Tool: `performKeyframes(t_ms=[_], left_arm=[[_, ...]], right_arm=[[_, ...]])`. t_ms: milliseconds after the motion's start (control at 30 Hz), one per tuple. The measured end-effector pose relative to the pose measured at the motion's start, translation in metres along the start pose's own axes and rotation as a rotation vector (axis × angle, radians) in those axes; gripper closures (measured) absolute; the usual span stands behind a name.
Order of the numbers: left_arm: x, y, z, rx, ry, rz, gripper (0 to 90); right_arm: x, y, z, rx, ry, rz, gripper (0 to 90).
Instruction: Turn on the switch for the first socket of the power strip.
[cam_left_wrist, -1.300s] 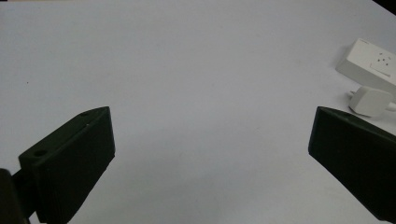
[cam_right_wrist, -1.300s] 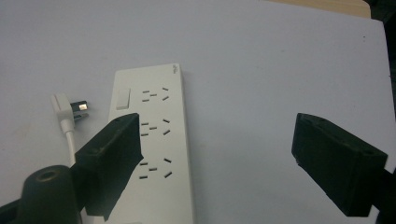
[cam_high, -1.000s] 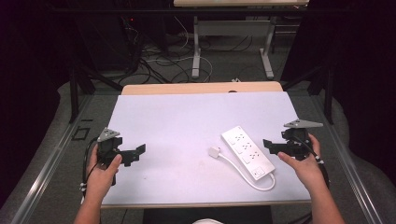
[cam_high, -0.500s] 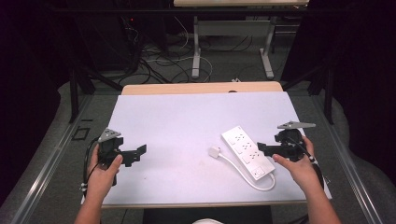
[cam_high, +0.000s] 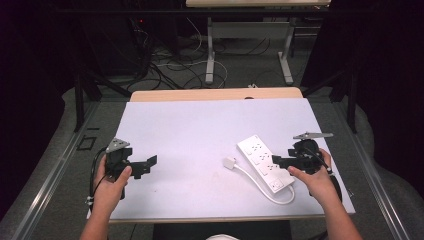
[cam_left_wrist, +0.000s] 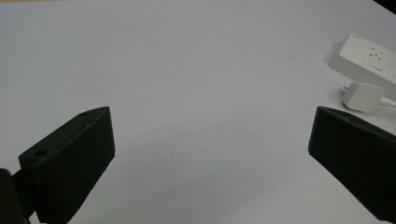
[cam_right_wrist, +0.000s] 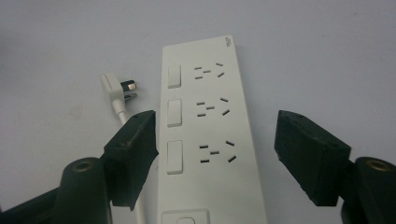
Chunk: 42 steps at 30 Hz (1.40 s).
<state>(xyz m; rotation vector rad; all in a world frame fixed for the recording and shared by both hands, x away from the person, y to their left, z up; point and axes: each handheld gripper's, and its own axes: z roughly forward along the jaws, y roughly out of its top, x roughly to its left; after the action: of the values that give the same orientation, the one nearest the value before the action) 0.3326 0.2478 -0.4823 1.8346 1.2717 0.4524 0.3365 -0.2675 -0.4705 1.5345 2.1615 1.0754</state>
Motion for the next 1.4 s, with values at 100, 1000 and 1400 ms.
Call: performKeyframes(t_ms=[100, 1000, 1400], left_arm=[[-0.001, 0.000, 0.001, 0.003, 0.001, 0.002, 0.3], [-0.001, -0.001, 0.002, 0.024, -0.005, 0.015, 0.3], [-0.001, -0.002, 0.003, 0.022, -0.004, 0.016, 0.4]], right_arm=[[0.000, -0.001, 0.003, 0.018, 0.040, 0.029, 32.6], [0.007, -0.010, 0.025, 0.150, 0.077, 0.050, 65.2], [0.013, -0.014, 0.037, 0.181, 0.070, 0.020, 84.4]])
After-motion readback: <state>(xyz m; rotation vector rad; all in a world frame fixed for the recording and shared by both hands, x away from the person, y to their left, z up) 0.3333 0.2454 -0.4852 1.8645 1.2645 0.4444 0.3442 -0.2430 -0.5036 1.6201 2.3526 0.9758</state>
